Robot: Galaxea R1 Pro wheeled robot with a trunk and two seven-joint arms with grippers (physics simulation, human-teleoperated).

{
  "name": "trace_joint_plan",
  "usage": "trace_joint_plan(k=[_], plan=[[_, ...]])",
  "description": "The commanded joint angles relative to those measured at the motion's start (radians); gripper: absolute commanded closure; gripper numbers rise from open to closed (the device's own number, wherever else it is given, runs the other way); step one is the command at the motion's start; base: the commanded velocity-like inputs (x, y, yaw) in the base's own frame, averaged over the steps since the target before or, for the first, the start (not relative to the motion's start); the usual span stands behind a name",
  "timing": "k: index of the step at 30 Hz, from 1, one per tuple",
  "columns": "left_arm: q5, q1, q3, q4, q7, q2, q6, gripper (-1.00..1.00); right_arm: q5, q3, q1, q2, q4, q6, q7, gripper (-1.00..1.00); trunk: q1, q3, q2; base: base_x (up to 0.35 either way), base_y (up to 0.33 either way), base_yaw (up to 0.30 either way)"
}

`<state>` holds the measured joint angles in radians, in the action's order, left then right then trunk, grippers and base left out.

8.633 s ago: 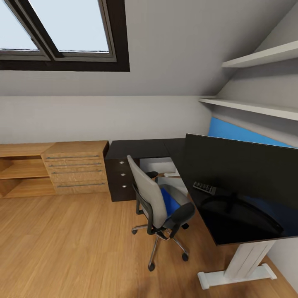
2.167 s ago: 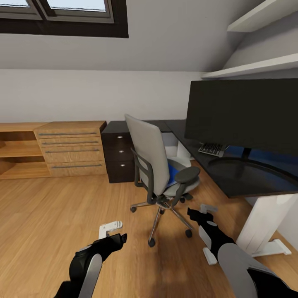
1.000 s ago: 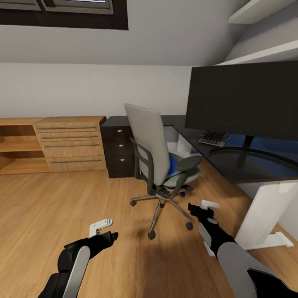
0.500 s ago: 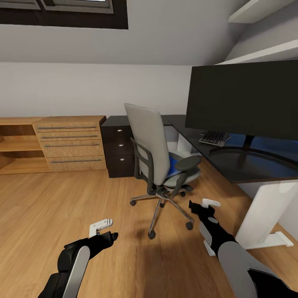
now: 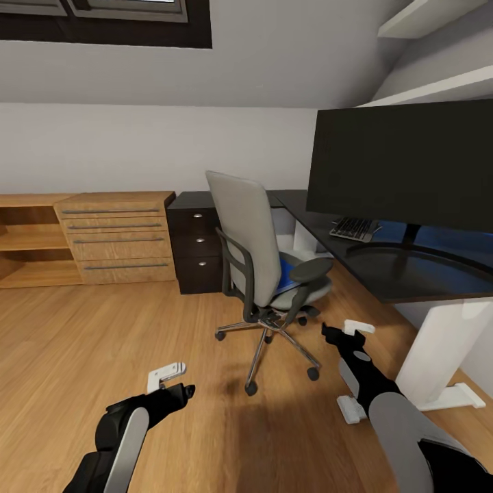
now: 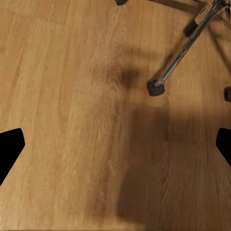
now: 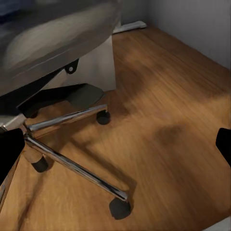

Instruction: In the bedroom, organize the workspace by keeping the computer under the desk, ensuring the monitor is on the desk, placing the keyboard on the desk next to the monitor, placing the mouse on the desk next to the keyboard, moving the folder from the swivel chair onto the desk next to the mouse, stacking the notebook on top of the folder with the pen on top of the notebook, and positioning the swivel chair next to the desk.

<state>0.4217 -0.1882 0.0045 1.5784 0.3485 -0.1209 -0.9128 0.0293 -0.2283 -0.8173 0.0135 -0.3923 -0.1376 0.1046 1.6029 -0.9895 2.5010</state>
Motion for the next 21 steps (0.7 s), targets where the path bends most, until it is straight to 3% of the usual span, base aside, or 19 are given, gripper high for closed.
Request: trace_joint_plan(k=[1,21], plan=[[0.01,-0.001,0.0,-0.001,0.009,0.0,-0.003,-1.0,0.003,-0.003,-0.002,0.001,0.003,-0.004,0.0,-1.0,0.0,-0.001,0.0,0.005,0.0,0.0],[0.011,-0.001,0.002,-0.037,0.008,0.0,0.0,-1.0,0.0,-0.004,-0.006,0.01,0.029,-0.005,-0.002,-1.0,0.0,-0.001,0.0,0.09,0.0,0.0]])
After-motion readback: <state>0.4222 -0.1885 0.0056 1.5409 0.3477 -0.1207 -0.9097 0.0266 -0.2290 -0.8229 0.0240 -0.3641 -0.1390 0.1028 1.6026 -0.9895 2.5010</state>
